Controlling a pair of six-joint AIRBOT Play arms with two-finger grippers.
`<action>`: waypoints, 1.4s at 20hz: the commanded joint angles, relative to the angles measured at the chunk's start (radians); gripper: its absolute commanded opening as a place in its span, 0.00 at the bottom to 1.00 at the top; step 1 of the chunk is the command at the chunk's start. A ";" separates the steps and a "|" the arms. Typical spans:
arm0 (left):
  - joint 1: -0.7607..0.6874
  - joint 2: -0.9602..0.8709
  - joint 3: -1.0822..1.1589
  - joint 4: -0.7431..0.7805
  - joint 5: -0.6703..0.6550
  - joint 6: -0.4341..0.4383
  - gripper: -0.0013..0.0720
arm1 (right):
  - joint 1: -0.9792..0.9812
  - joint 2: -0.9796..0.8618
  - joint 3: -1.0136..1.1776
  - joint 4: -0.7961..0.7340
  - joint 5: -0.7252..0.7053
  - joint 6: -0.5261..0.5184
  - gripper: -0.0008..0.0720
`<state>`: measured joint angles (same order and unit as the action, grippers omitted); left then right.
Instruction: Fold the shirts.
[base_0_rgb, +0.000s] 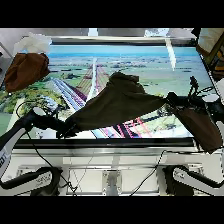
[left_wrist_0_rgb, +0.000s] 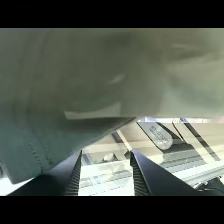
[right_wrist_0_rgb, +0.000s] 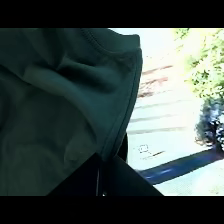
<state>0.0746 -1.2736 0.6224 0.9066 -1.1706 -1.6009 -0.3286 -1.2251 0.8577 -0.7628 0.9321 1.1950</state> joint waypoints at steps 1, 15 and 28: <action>0.000 0.011 -0.002 0.046 -0.004 -0.084 0.70 | 0.000 0.001 0.000 0.002 0.003 -0.008 0.05; 0.000 0.011 -0.001 0.061 0.182 -0.317 0.74 | 0.000 0.001 0.000 0.007 0.030 -0.079 0.05; 0.000 0.011 -0.001 0.270 0.141 -0.484 0.03 | 0.000 0.001 0.000 0.012 0.036 -0.078 0.05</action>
<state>0.0742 -1.2621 0.6212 1.1831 -1.0626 -2.0945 -0.3286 -1.2251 0.8577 -0.7547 0.9646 1.1168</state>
